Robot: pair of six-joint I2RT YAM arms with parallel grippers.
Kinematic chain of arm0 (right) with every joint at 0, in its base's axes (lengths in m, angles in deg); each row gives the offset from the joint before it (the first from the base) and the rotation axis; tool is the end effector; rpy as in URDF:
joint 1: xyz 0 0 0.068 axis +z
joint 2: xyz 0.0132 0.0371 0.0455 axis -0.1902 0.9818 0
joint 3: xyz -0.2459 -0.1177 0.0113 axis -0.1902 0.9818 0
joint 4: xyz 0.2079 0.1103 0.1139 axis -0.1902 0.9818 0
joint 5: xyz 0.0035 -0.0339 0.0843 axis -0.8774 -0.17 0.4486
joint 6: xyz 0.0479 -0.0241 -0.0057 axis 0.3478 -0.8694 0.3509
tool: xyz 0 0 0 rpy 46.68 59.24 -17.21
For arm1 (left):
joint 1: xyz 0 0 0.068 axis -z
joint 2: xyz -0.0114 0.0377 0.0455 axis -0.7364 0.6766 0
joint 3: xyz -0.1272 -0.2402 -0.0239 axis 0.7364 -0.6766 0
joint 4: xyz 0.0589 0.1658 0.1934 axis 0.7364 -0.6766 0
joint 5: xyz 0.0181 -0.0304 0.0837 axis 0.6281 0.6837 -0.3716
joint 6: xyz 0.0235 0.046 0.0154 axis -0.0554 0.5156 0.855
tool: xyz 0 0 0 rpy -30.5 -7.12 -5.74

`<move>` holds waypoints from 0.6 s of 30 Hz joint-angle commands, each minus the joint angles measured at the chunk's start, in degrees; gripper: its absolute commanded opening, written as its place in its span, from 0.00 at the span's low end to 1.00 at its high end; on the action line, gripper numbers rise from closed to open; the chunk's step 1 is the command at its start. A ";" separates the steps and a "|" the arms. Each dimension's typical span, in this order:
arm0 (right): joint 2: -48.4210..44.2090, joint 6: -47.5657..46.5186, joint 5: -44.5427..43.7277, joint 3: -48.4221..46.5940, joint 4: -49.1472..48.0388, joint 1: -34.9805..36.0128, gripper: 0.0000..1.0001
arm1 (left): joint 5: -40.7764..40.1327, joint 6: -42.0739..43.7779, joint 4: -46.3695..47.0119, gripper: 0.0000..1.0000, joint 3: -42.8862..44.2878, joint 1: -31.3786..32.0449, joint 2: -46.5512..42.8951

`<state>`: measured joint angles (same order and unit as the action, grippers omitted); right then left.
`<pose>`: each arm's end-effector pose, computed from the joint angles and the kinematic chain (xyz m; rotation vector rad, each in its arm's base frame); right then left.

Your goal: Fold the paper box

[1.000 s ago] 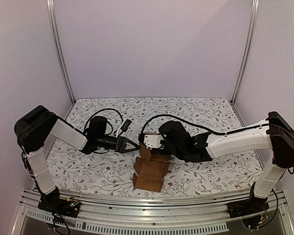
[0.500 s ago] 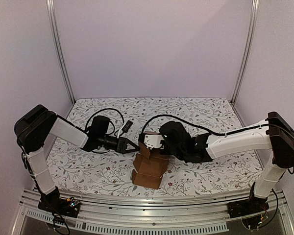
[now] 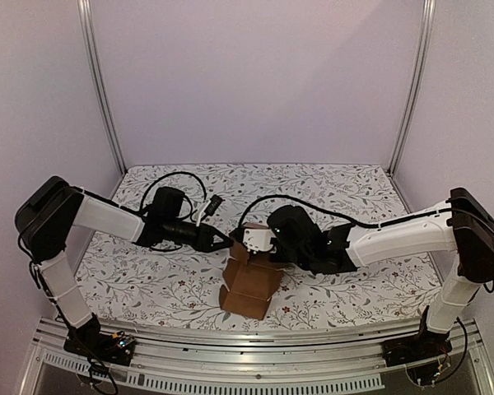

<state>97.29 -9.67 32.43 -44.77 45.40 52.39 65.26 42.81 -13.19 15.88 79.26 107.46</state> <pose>0.1872 0.3280 0.2058 -1.5124 1.4483 -0.4863 0.2808 -0.2027 0.1446 0.7354 2.1915 -1.2704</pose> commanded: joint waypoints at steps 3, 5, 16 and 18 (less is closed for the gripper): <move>0.50 2.53 2.13 -1.73 5.61 0.30 0.00 | -1.12 6.42 -4.11 0.37 1.35 0.68 -0.91; 0.91 2.55 1.70 -1.98 6.70 0.16 0.00 | -0.14 7.60 -5.39 0.38 1.81 0.68 -0.56; 2.87 4.33 -0.37 -4.87 9.63 -0.79 0.00 | 5.61 9.78 -7.12 0.41 2.32 1.89 0.09; 3.16 4.54 -0.55 -5.17 10.07 -1.00 0.00 | 5.24 10.08 -7.58 0.40 2.41 2.00 0.25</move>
<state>98.84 -6.68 32.80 -48.33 52.94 51.95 68.98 51.03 -18.59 17.30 80.26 107.43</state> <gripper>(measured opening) 0.006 0.404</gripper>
